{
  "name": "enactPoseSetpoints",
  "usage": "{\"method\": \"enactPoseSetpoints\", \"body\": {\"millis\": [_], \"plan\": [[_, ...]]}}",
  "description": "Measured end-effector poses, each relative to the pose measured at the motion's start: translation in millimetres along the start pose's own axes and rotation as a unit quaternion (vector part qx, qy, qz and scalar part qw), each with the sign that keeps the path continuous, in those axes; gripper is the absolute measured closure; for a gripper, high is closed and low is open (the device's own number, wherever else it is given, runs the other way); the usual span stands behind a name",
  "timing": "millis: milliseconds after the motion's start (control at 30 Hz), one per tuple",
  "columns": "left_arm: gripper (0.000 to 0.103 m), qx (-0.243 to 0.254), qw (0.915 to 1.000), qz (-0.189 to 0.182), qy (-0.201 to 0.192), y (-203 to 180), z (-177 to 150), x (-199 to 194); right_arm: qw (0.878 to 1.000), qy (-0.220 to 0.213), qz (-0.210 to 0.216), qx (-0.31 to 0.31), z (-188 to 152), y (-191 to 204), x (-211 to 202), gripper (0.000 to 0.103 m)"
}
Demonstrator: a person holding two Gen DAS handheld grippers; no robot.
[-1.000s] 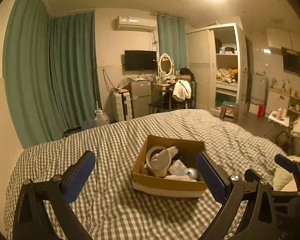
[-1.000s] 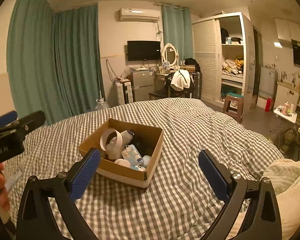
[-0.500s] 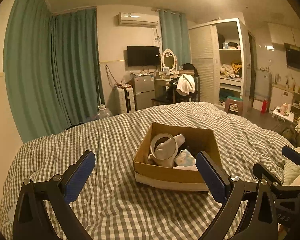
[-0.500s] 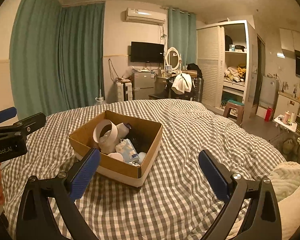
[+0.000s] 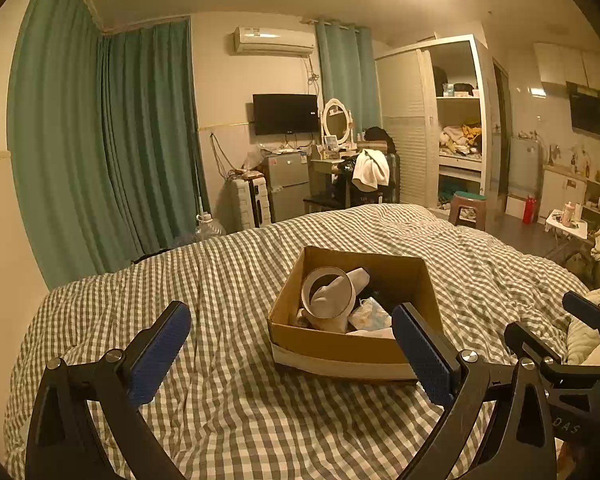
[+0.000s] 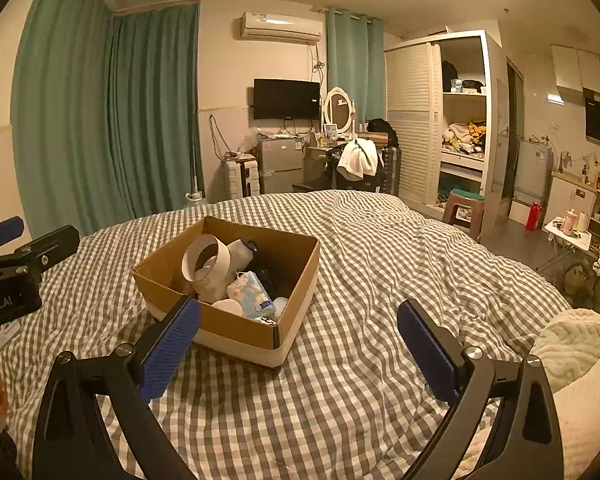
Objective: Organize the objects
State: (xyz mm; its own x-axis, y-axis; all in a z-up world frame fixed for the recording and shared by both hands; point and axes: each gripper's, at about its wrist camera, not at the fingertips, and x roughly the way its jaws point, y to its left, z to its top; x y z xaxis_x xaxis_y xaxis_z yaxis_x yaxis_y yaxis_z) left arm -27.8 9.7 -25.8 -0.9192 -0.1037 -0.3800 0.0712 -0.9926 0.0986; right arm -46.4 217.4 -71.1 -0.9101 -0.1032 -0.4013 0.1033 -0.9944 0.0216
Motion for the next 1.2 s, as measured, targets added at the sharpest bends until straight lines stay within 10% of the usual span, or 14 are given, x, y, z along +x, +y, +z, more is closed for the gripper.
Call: {"method": "enactPoseSetpoints", "body": {"millis": [1200], "plan": [[0.0, 0.005, 0.9999, 0.009, 0.006, 2.4, 0.0, -7.1, 1.0, 0.0, -0.002, 0.003, -2.1, 2.1, -2.0, 0.004]]}}
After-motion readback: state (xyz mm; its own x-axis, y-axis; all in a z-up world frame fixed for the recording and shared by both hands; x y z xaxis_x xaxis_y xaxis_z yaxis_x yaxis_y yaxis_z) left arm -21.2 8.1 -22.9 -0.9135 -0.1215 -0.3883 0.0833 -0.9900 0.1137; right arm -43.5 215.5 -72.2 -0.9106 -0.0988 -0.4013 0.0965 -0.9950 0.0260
